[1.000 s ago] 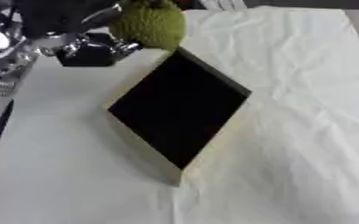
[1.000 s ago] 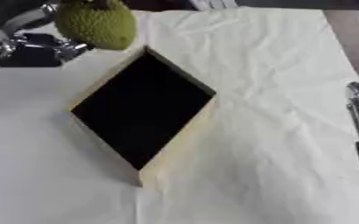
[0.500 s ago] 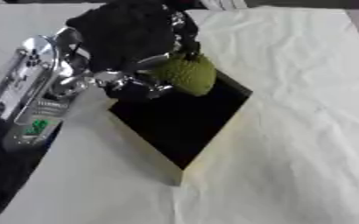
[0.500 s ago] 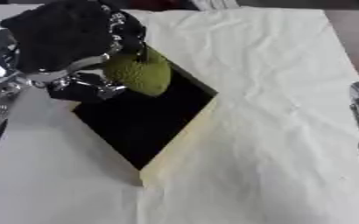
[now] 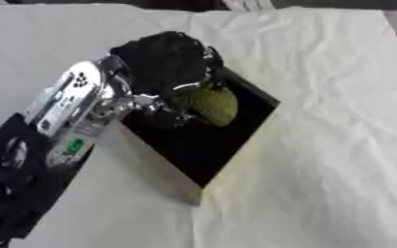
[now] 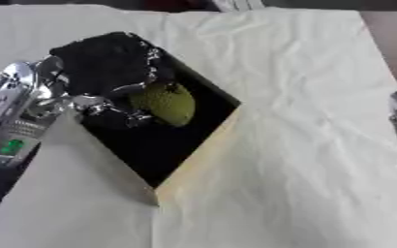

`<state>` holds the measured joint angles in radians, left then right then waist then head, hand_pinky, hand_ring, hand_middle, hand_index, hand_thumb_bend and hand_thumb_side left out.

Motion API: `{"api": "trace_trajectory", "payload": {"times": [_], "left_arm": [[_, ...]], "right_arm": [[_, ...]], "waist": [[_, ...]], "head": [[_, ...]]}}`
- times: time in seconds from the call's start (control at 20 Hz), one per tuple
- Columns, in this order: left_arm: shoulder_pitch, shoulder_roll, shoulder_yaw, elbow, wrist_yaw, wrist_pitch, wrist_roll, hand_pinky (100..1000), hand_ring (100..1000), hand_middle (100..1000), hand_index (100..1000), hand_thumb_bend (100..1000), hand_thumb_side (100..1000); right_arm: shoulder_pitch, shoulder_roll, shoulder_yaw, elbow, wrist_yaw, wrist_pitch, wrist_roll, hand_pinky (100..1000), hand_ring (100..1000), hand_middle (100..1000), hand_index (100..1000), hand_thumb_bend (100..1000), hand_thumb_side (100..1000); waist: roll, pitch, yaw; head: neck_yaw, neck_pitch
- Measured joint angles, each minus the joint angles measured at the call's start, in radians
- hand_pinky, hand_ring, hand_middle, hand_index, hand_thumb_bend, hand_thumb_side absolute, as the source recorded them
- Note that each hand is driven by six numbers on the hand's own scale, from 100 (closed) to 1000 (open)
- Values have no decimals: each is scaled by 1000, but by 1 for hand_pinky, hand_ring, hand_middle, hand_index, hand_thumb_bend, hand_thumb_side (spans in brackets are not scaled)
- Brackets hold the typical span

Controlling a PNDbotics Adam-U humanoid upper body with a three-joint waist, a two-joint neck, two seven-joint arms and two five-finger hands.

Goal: Pick up objects on the table and place them in the box.

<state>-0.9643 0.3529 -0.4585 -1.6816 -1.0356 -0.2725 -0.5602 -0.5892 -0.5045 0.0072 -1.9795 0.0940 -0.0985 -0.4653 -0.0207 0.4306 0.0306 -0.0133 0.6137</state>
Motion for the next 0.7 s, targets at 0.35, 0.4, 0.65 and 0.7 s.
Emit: {"api": "trace_trajectory", "payload": {"times": [0.35,0.4,0.65,0.7], "left_arm": [[7,0,1,5,17,-9,-48,868,872,867,956,558,597],[7,0,5,2,17,-8,-48,868,877,865,952,581,644],[15,6,50,-45,10,15,-12,834,842,827,934,536,660],[16,11,63,-58,10,24,3,815,822,805,920,480,651]], "right_arm": [[0,0,0,0,0,0,0,842,773,770,885,302,716],[1,0,0,0,0,0,-1,842,773,770,885,302,716],[1,0,0,0,0,1,-3,841,773,770,885,302,716],[1,0,-1,0,0,0,-4,841,773,770,885,303,715]], "waist": [[0,0,0],[0,0,0],[-1,0,4],[-1,0,5]], "head": [[-1,0],[-1,0],[-4,0],[-5,0]]}}
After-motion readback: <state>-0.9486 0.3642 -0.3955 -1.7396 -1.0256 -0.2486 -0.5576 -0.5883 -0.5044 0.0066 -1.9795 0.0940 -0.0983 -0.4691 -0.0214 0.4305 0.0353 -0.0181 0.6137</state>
